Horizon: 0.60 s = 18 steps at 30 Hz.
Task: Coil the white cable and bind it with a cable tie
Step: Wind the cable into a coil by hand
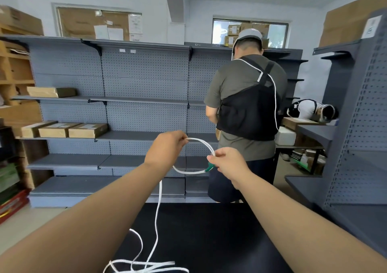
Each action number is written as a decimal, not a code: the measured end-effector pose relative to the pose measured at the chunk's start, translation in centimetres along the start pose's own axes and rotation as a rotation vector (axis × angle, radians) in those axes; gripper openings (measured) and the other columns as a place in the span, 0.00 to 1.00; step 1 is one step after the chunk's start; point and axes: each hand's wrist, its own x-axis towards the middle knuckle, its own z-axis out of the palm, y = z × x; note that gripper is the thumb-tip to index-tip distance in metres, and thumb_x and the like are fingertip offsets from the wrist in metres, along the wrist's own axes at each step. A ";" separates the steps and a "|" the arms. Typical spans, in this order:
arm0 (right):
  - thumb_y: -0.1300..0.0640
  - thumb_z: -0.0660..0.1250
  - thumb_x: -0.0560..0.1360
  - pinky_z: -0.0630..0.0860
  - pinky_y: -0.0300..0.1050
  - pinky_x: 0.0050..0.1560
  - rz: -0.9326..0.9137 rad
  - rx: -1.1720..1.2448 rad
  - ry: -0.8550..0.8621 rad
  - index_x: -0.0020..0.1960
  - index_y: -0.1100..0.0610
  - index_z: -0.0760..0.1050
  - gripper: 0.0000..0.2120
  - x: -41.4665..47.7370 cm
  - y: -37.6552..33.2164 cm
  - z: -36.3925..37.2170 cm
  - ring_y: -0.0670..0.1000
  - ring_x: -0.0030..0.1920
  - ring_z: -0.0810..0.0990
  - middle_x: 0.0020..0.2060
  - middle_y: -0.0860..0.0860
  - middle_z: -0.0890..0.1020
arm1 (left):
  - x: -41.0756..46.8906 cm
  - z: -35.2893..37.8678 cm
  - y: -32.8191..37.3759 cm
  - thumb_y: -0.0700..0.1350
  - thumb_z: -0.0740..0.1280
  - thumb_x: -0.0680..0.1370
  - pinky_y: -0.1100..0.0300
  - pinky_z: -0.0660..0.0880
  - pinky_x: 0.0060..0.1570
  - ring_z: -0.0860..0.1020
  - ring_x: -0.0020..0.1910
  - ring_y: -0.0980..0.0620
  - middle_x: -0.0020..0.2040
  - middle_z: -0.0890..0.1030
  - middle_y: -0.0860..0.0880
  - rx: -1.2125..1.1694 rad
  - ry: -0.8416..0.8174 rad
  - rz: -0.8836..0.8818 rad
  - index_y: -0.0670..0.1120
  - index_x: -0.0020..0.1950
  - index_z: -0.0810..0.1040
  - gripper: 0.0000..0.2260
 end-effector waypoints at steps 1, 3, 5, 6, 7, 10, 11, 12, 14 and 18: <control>0.56 0.69 0.74 0.76 0.46 0.47 -0.040 -0.047 -0.010 0.49 0.57 0.78 0.06 -0.1 -0.2 -0.3 0.50 0.45 0.78 0.44 0.51 0.81 | 0.1 0.1 0.2 0.46 0.61 0.80 0.53 0.76 0.46 0.77 0.46 0.45 0.44 0.80 0.44 0.030 -0.020 0.012 0.44 0.54 0.79 0.09; 0.56 0.69 0.74 0.75 0.43 0.48 -0.129 -0.143 -0.056 0.56 0.57 0.77 0.11 -0.1 -0.7 -0.9 0.49 0.49 0.79 0.50 0.50 0.81 | 0.4 0.3 0.6 0.46 0.62 0.80 0.54 0.74 0.47 0.76 0.47 0.45 0.46 0.79 0.44 0.103 -0.070 0.047 0.44 0.55 0.78 0.09; 0.54 0.68 0.75 0.75 0.46 0.51 -0.224 -0.302 -0.105 0.54 0.56 0.77 0.10 -0.2 -1.3 -1.4 0.51 0.50 0.79 0.49 0.51 0.81 | 0.4 0.6 1.1 0.46 0.61 0.80 0.54 0.72 0.49 0.76 0.50 0.44 0.48 0.79 0.43 0.177 -0.111 0.105 0.44 0.56 0.78 0.10; 0.53 0.67 0.75 0.74 0.46 0.50 -0.264 -0.398 -0.116 0.52 0.56 0.78 0.09 -0.2 -1.5 -1.5 0.52 0.49 0.79 0.48 0.51 0.82 | 0.3 0.8 1.3 0.46 0.61 0.80 0.54 0.71 0.49 0.76 0.51 0.44 0.49 0.79 0.43 0.210 -0.129 0.131 0.44 0.56 0.78 0.10; 0.52 0.66 0.76 0.72 0.45 0.46 -0.297 -0.486 -0.120 0.50 0.57 0.78 0.09 -0.2 -1.7 -1.6 0.52 0.47 0.78 0.45 0.52 0.81 | 0.2 1.0 1.6 0.46 0.61 0.80 0.54 0.71 0.49 0.76 0.51 0.44 0.49 0.79 0.43 0.244 -0.148 0.153 0.44 0.56 0.77 0.10; 0.53 0.64 0.77 0.66 0.44 0.37 -0.387 -0.679 -0.067 0.46 0.58 0.80 0.10 0.2 -1.8 -1.8 0.53 0.41 0.74 0.36 0.52 0.77 | 0.0 1.5 1.9 0.47 0.59 0.80 0.50 0.73 0.50 0.76 0.50 0.42 0.49 0.79 0.42 0.317 -0.181 0.179 0.43 0.56 0.76 0.11; 0.53 0.63 0.77 0.66 0.43 0.38 -0.410 -0.717 -0.033 0.46 0.58 0.80 0.11 0.3 -1.7 -1.8 0.53 0.40 0.74 0.37 0.52 0.77 | -0.2 1.8 2.0 0.48 0.59 0.81 0.49 0.73 0.49 0.76 0.50 0.42 0.49 0.79 0.42 0.321 -0.179 0.174 0.42 0.56 0.76 0.12; 0.53 0.62 0.78 0.67 0.44 0.39 -0.423 -0.740 0.004 0.47 0.58 0.80 0.11 0.4 -1.5 -1.7 0.53 0.41 0.73 0.38 0.53 0.79 | -0.3 2.0 2.1 0.48 0.59 0.81 0.49 0.73 0.49 0.76 0.49 0.42 0.49 0.79 0.42 0.310 -0.173 0.156 0.42 0.56 0.76 0.12; 0.53 0.61 0.78 0.69 0.44 0.40 -0.440 -0.753 0.080 0.49 0.57 0.80 0.11 0.5 -1.1 -1.7 0.53 0.40 0.73 0.41 0.54 0.81 | -0.8 2.5 2.4 0.47 0.58 0.81 0.51 0.73 0.48 0.76 0.49 0.43 0.50 0.78 0.42 0.269 -0.159 0.109 0.41 0.56 0.75 0.12; 0.54 0.61 0.79 0.71 0.45 0.42 -0.448 -0.680 0.167 0.46 0.58 0.79 0.11 0.2 -0.3 -2.1 0.54 0.42 0.76 0.42 0.54 0.82 | -2.2 3.3 2.4 0.45 0.58 0.81 0.54 0.69 0.43 0.76 0.47 0.43 0.48 0.79 0.42 0.190 -0.107 0.024 0.42 0.57 0.74 0.10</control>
